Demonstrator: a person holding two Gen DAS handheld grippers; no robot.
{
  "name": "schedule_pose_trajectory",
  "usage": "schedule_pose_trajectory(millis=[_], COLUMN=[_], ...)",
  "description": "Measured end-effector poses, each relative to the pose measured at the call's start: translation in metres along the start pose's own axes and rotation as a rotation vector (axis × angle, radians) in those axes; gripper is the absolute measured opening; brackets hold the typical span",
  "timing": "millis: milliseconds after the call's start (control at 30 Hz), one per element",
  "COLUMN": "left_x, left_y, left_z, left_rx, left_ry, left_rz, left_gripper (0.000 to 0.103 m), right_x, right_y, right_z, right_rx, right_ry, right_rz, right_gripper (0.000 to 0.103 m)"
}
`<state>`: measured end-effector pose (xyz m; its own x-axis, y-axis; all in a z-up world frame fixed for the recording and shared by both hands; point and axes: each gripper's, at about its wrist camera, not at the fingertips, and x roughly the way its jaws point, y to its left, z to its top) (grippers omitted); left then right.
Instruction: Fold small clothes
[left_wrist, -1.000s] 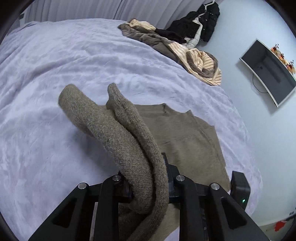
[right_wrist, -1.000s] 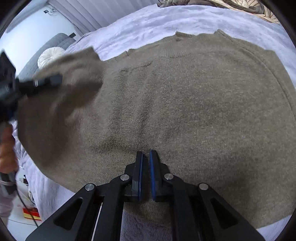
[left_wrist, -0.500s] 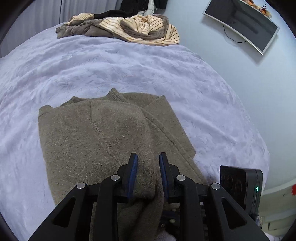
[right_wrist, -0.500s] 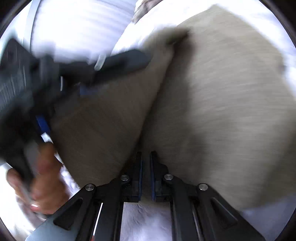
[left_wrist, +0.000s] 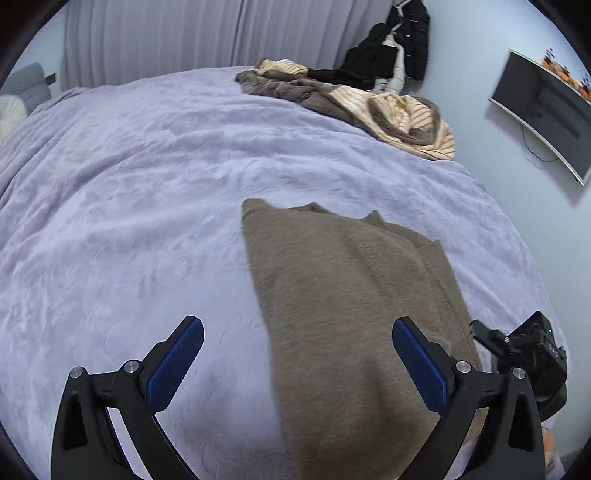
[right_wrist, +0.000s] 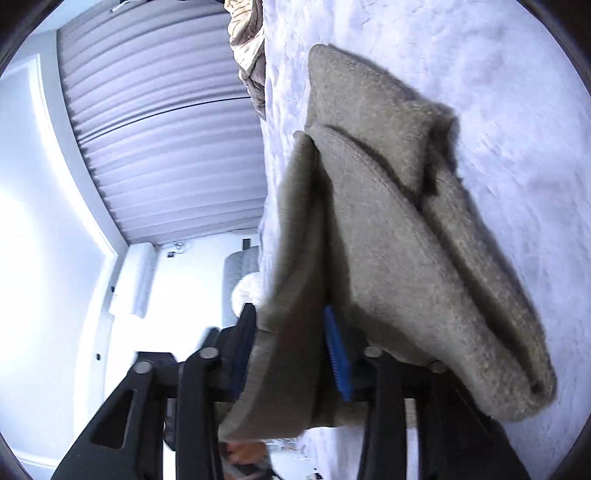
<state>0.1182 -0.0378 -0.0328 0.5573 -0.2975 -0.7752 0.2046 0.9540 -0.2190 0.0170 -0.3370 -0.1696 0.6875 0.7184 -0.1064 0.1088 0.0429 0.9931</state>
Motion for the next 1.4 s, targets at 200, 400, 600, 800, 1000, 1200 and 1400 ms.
schedule_pose_trajectory(millis=[200, 400, 600, 800, 1000, 1200, 1400], left_x=[0.014, 0.022, 0.022, 0.043, 0.063, 0.051, 0.056], left_y=[0.040, 0.060, 0.034, -0.016, -0.009, 0.003, 0.004], left_z=[-0.019, -0.021, -0.012, -0.006, -0.020, -0.014, -0.011], left_rx=[-0.103, -0.155, -0.085, 0.064, -0.013, 0.006, -0.048], left_ry=[0.033, 0.043, 0.019, 0.045, 0.110, 0.103, 0.112], left_rz=[0.054, 0.081, 0.062, 0.031, 0.001, 0.050, 0.062], left_gripper=[0.102, 0.102, 0.102, 0.102, 0.102, 0.102, 0.102], right_x=[0.019, 0.065, 0.076, 0.019, -0.028, -0.020, 0.010], right_y=[0.032, 0.056, 0.129, 0.125, 0.040, 0.052, 0.060], right_z=[0.021, 0.048, 0.051, 0.077, 0.093, 0.094, 0.100], right_rx=[-0.125, -0.284, -0.612, -0.613, -0.363, -0.394, -0.412], right_ry=[0.072, 0.139, 0.126, 0.008, -0.038, -0.022, 0.047], right_rz=[-0.226, -0.351, -0.369, -0.450, -0.466, -0.481, -0.497], right_gripper=[0.053, 0.054, 0.016, 0.016, 0.016, 0.028, 0.013])
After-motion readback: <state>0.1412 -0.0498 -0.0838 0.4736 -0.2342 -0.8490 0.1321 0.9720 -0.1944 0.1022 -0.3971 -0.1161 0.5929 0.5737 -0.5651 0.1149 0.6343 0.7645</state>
